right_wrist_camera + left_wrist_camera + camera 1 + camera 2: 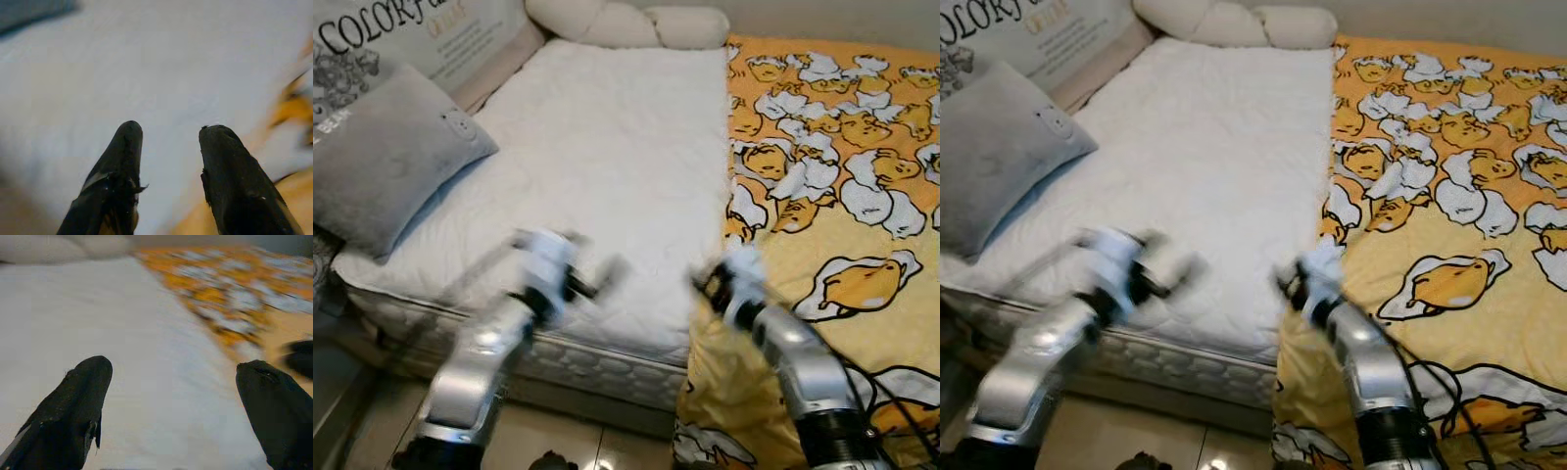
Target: Clean up the room
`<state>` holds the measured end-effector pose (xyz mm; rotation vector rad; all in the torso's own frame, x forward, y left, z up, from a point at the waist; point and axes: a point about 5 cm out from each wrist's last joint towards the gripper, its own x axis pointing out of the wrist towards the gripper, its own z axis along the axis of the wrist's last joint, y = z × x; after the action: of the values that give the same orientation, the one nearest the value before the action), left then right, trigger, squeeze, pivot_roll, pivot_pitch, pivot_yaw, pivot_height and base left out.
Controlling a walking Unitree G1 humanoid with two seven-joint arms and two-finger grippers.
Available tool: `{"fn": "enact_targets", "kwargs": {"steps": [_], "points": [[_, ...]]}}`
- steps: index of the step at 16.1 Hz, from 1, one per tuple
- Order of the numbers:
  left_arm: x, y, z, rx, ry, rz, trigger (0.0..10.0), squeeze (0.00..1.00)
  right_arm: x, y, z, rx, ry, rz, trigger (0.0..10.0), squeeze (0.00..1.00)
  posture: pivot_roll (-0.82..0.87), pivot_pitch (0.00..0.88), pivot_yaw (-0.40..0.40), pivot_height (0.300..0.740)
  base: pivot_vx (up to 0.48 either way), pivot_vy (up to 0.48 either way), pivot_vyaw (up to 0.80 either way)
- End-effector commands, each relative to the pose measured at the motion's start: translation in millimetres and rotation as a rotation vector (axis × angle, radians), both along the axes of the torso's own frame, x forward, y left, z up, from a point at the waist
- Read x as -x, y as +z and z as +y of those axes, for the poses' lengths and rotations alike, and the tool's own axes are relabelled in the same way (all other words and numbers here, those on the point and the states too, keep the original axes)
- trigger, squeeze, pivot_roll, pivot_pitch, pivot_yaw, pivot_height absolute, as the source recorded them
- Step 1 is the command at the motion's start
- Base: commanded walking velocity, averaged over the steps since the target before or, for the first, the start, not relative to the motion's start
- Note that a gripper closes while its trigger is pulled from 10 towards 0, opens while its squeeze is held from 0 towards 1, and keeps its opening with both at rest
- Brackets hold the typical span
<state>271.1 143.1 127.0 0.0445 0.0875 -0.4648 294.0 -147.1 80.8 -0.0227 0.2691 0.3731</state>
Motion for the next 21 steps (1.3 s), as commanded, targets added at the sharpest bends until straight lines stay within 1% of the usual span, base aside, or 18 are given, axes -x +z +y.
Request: {"fn": "enact_targets", "kwargs": {"steps": [1, 2, 3, 5, 6, 8, 10, 12, 16, 17, 20, 21], "points": [[-0.1, 1, 10.6, 0.000, 0.107, -0.011, 10.0, 0.00, -0.3, 10, -2.9, 0.030, -0.069, -0.060, 10.0, 0.00, -0.02, 0.000, 0.018, 0.740, 0.000, 0.000, 0.00], [3.8, 3, 18.4, 0.011, 0.205, -0.012, 10.0, 0.00, 3.3, 18, -4.8, 0.078, -0.120, -0.098, 10.0, 0.00, -0.01, 0.000, 0.005, 0.740, 0.000, 0.000, 0.00], [5.2, 3, 19.8, 0.014, 0.226, -0.011, 10.0, 0.00, 4.6, 19, -4.7, 0.087, -0.127, -0.100, 10.0, 0.00, 0.00, 0.000, 0.003, 0.740, 0.000, 0.000, 0.00], [13.9, 0, 25.6, 0.004, 0.290, 0.027, 10.0, 0.00, 14.1, 25, 0.3, 0.041, -0.148, -0.107, 10.0, 0.00, 0.00, 0.000, -0.007, 0.740, 0.000, -0.131, 0.00], [18.5, -3, 28.9, 0.018, 0.328, 0.038, 10.0, 0.00, 20.1, 25, 4.1, 0.029, -0.143, -0.115, 10.0, 0.00, 0.01, 0.000, -0.011, 0.740, 0.000, -0.330, 0.00], [22.1, -5, 29.9, 0.019, 0.342, 0.044, 10.0, 0.00, 24.1, 21, 5.3, 0.021, -0.157, -0.097, 10.0, 0.00, 0.01, 0.000, -0.019, 0.740, 0.000, -0.334, 0.00], [22.9, -5, 31.9, -0.007, 0.343, 0.041, 10.0, 0.00, 26.7, 20, 0.0, 0.021, -0.216, -0.077, 10.0, 0.00, 0.01, 0.000, -0.026, 0.740, 0.000, -0.326, 0.00], [19.0, -2, 34.8, -0.023, 0.339, 0.023, 10.0, 0.00, 28.1, 19, -5.0, 0.012, -0.255, -0.056, 10.0, 0.00, 0.01, 0.000, -0.031, 0.740, 0.000, -0.317, 0.00], [13.7, -1, 37.8, -0.037, 0.330, 0.015, 10.0, 0.00, 29.4, 16, -7.0, 0.008, -0.269, -0.044, 10.0, 0.00, 0.02, 0.000, -0.028, 0.740, 0.000, -0.315, 0.00], [13.1, 1, 37.4, -0.044, 0.327, 0.006, 10.0, 0.00, 33.0, 11, -7.1, 0.017, -0.290, -0.014, 10.0, 0.00, 0.02, 0.000, -0.027, 0.740, 0.000, -0.319, 0.00], [13.9, 0, 37.4, -0.042, 0.358, 0.007, 10.0, 0.00, 34.2, 11, -7.1, 0.055, -0.297, -0.026, 10.0, 0.00, 0.01, 0.000, -0.017, 0.740, 0.000, -0.315, 0.00], [15.0, -4, 37.3, -0.038, 0.371, 0.026, 10.0, 0.00, 33.7, 11, -9.2, 0.093, -0.321, -0.038, 10.0, 0.00, 0.00, 0.000, -0.009, 0.740, 0.000, -0.311, 0.00]]}}
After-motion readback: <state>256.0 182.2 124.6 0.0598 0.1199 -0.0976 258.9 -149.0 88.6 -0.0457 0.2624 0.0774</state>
